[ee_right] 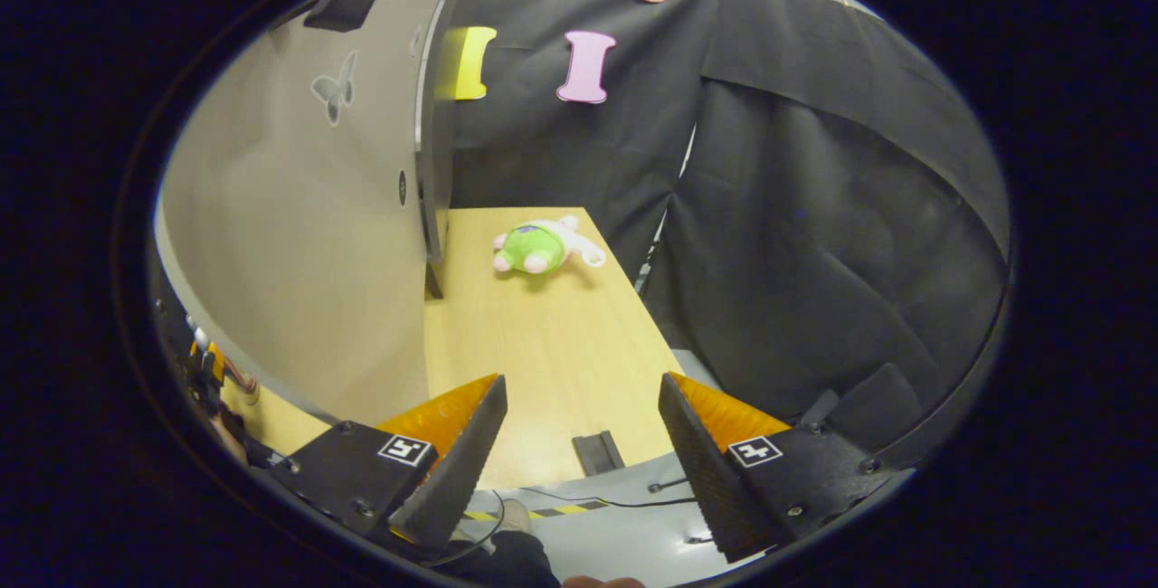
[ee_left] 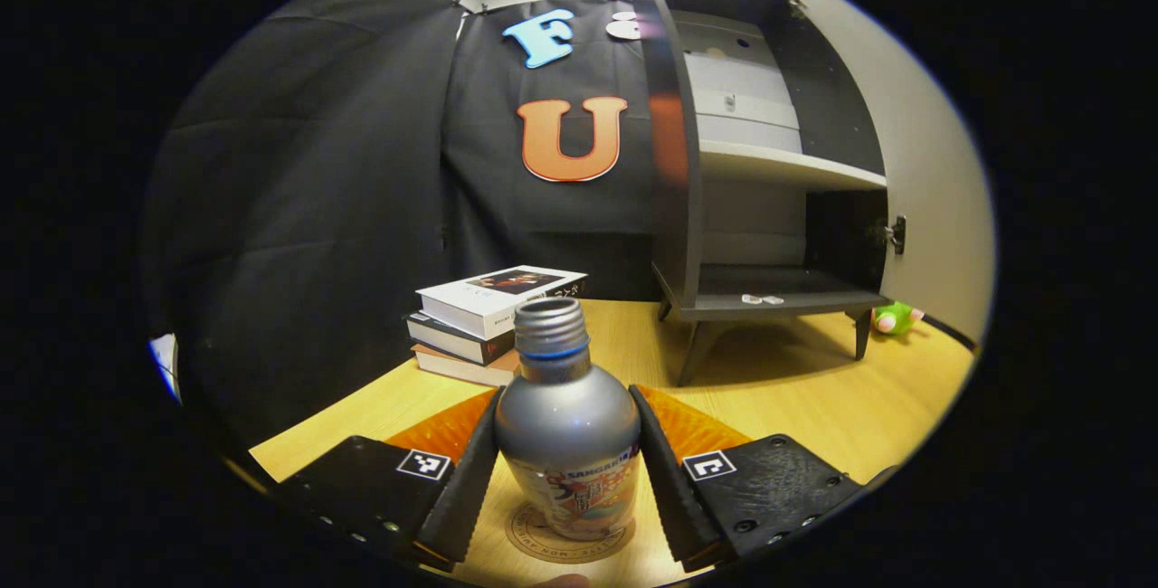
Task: Open the cabinet door with the right hand, grasp the bottle in the cabinet with the left hand and place it on the coaster, then close the cabinet door with the right hand.
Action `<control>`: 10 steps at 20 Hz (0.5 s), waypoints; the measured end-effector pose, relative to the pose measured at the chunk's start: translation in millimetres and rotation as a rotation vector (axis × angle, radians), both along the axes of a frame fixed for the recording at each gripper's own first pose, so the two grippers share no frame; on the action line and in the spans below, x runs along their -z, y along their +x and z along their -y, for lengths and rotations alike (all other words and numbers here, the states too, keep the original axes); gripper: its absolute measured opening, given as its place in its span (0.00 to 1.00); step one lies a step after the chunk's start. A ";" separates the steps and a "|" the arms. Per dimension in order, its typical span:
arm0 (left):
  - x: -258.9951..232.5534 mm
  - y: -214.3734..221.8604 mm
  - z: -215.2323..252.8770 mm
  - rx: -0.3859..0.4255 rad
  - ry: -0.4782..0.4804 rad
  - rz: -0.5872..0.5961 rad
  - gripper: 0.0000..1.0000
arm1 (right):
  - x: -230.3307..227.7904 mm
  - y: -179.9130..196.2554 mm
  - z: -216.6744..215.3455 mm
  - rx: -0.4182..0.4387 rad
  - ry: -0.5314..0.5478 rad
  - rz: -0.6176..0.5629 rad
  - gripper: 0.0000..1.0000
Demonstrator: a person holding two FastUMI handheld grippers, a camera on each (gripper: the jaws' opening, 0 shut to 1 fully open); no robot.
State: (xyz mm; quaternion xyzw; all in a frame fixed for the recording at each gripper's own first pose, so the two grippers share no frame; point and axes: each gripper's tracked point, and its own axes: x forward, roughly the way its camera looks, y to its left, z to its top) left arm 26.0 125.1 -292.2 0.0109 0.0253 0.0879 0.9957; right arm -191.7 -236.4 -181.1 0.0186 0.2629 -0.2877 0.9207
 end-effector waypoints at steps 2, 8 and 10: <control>2.9 1.0 2.6 0.009 0.045 0.002 0.79 | 1.8 -1.6 1.7 0.008 0.004 -0.010 1.00; 6.9 -5.6 -0.9 0.008 0.065 -0.003 0.80 | 9.2 -1.5 -2.9 0.001 0.022 -0.032 1.00; 11.2 -4.5 -4.3 -0.003 0.067 -0.011 0.83 | 8.3 -0.3 -6.9 -0.010 0.017 -0.027 1.00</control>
